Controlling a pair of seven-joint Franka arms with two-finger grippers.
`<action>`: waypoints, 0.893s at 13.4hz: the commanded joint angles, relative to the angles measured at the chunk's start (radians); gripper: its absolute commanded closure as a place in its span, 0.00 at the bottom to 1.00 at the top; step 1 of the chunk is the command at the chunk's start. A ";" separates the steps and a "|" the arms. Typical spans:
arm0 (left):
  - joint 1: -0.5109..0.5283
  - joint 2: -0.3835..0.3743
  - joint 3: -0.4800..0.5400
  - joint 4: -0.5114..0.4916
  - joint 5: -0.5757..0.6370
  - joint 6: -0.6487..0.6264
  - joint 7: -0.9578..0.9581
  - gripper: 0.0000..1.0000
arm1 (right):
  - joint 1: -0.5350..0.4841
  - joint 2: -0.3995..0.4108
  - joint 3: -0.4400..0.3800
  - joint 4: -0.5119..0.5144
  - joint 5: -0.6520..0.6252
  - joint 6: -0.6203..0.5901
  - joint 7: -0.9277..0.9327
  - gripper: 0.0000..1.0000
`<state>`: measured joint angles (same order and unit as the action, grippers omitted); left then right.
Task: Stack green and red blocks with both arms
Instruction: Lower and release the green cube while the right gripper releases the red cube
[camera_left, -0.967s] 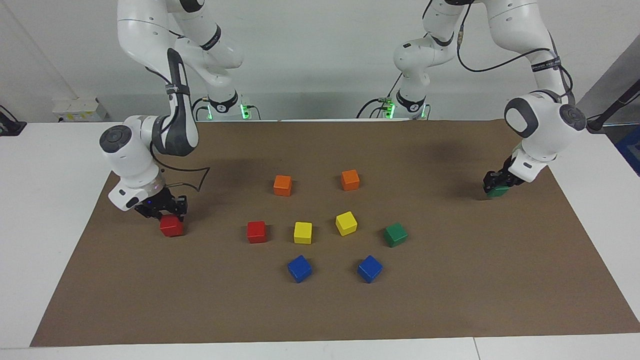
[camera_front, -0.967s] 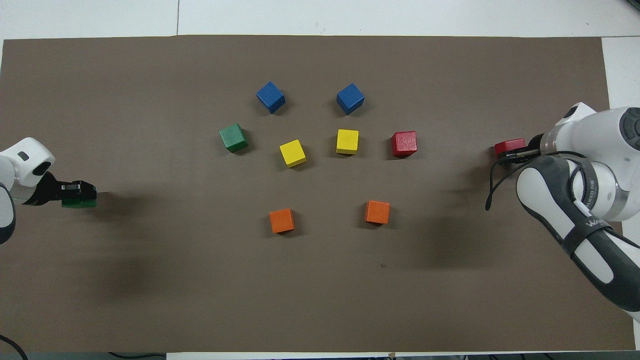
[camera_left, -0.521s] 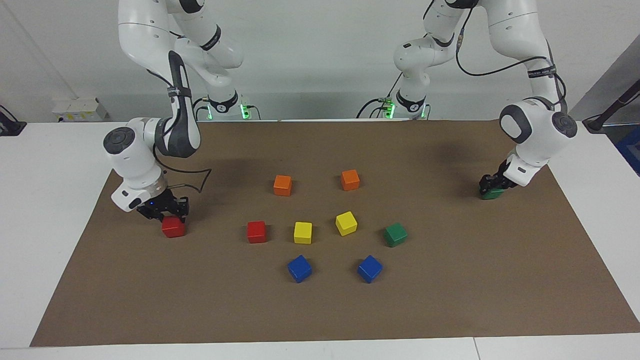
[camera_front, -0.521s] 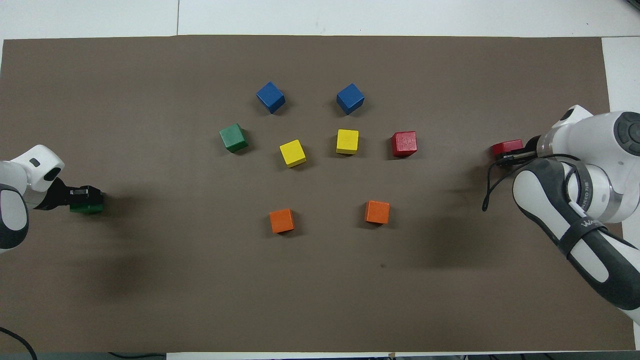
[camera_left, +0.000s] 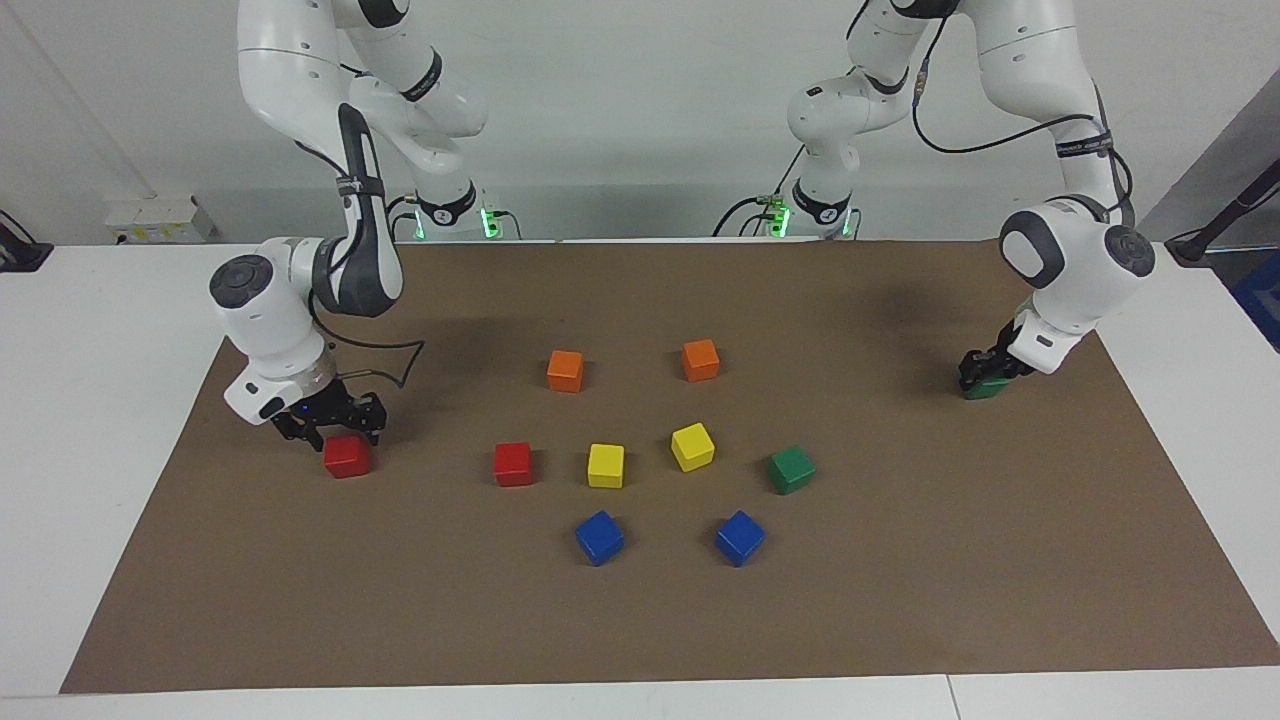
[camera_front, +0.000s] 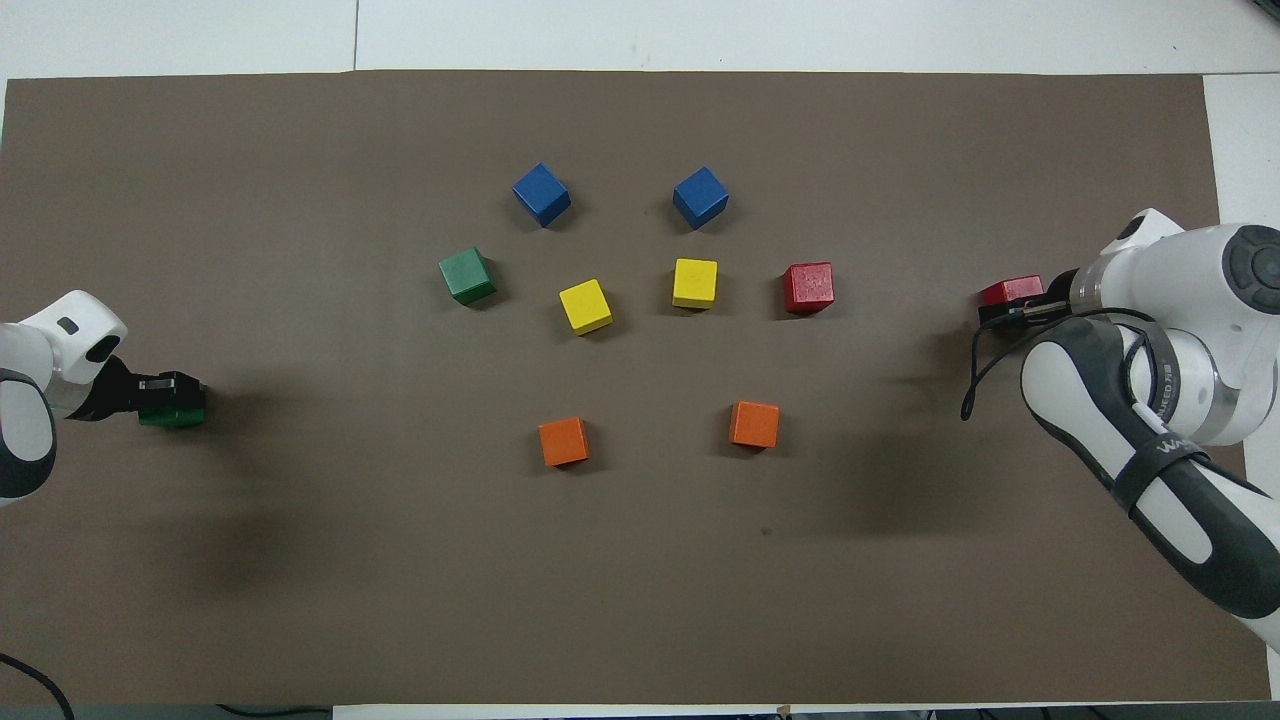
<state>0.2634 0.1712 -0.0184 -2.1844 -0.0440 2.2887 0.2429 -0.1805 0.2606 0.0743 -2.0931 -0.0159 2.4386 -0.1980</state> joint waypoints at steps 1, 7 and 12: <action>0.014 -0.006 -0.009 0.015 0.007 0.005 0.004 0.00 | -0.001 -0.018 0.009 0.050 0.011 -0.096 -0.012 0.00; -0.045 -0.003 -0.011 0.289 0.009 -0.292 -0.008 0.00 | 0.126 -0.021 0.015 0.394 0.010 -0.502 0.196 0.00; -0.315 0.062 -0.011 0.477 0.023 -0.362 -0.506 0.00 | 0.277 0.048 0.015 0.450 -0.007 -0.417 0.347 0.02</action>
<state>0.0449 0.1760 -0.0431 -1.7860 -0.0420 1.9526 -0.0919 0.0743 0.2447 0.0858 -1.6730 -0.0169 1.9789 0.1149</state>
